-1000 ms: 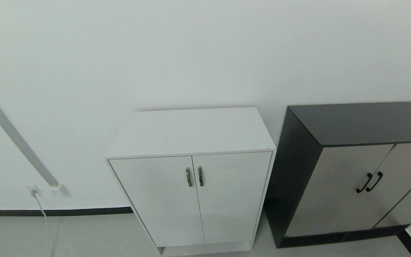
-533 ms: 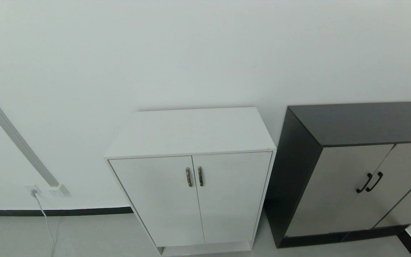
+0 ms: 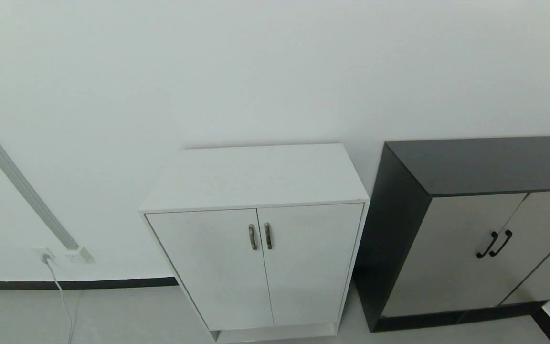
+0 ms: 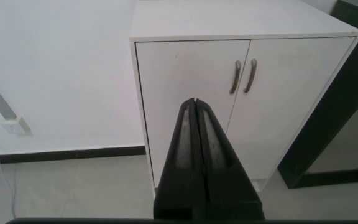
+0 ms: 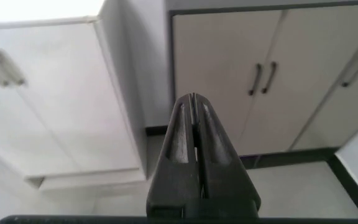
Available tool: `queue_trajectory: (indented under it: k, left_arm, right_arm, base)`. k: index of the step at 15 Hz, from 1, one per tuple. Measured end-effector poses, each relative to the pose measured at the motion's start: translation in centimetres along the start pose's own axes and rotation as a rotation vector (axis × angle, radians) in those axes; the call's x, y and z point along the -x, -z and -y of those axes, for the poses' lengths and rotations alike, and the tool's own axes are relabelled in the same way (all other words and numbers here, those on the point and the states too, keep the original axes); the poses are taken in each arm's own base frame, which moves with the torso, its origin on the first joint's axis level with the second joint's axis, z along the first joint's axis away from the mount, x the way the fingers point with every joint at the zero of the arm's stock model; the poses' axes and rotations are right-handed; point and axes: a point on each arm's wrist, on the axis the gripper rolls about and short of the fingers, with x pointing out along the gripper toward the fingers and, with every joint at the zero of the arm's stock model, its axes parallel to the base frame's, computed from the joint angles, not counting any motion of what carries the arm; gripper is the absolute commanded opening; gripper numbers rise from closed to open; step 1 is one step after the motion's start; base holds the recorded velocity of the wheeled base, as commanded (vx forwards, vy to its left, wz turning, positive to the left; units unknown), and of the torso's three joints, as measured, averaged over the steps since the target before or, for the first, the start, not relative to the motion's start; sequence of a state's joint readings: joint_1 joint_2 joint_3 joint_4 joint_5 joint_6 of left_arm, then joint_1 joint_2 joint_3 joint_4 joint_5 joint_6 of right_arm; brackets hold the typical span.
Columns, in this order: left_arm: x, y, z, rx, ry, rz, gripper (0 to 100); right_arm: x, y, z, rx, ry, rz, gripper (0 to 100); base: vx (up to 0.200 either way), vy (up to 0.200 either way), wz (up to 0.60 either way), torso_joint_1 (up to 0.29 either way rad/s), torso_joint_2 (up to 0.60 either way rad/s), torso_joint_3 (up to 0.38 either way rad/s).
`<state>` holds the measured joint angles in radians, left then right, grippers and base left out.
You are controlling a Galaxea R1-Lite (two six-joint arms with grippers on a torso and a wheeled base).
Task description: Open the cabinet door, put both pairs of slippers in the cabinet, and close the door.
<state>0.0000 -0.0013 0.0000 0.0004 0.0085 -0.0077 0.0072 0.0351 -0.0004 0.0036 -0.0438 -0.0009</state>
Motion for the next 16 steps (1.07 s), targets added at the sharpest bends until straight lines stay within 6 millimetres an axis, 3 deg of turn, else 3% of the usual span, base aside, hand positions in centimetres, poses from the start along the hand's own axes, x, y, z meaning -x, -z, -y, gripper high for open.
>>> queue_trajectory:
  k: [4,16]
  left_arm:
    - [0.0,0.0,0.0,0.0,0.0,0.0,0]
    - [0.0,0.0,0.01,-0.007,0.003,0.0,0]
  right_arm:
    - [0.23,0.0,0.16,-0.089,0.078,0.04,0]
    - [0.28,0.01,0.17,-0.089,0.081,0.049,0]
  base:
    - [0.0,0.0,0.0,0.0,0.0,0.0]
    - [0.0,0.0,0.0,0.0,0.0,0.0]
